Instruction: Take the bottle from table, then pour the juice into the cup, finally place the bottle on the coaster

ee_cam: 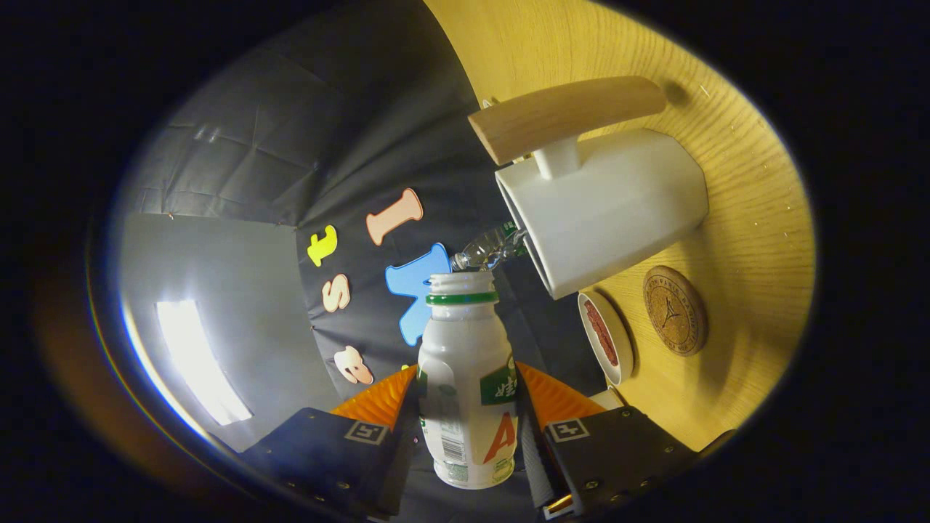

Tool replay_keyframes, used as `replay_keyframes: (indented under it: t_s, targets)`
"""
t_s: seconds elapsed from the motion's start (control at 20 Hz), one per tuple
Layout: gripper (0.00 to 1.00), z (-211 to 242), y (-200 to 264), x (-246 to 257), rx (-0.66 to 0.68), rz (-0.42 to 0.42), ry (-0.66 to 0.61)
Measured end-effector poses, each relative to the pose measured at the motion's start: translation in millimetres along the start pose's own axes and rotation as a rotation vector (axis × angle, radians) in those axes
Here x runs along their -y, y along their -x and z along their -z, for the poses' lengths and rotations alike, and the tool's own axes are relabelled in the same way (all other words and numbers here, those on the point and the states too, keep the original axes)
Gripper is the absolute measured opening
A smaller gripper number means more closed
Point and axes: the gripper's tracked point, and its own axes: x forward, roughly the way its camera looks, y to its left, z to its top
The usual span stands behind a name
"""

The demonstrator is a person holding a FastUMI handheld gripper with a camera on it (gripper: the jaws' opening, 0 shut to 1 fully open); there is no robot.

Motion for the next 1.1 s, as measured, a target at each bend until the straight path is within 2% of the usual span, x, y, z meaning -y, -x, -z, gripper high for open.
replay_keyframes:
  t_s: [0.5, 1.1]
  targets:
    - [0.65, -3.4, -0.6, -6.7, 0.029, -0.05, -0.053]
    - [0.65, 0.0, -3.6, -8.7, 0.045, -0.052, -0.085]
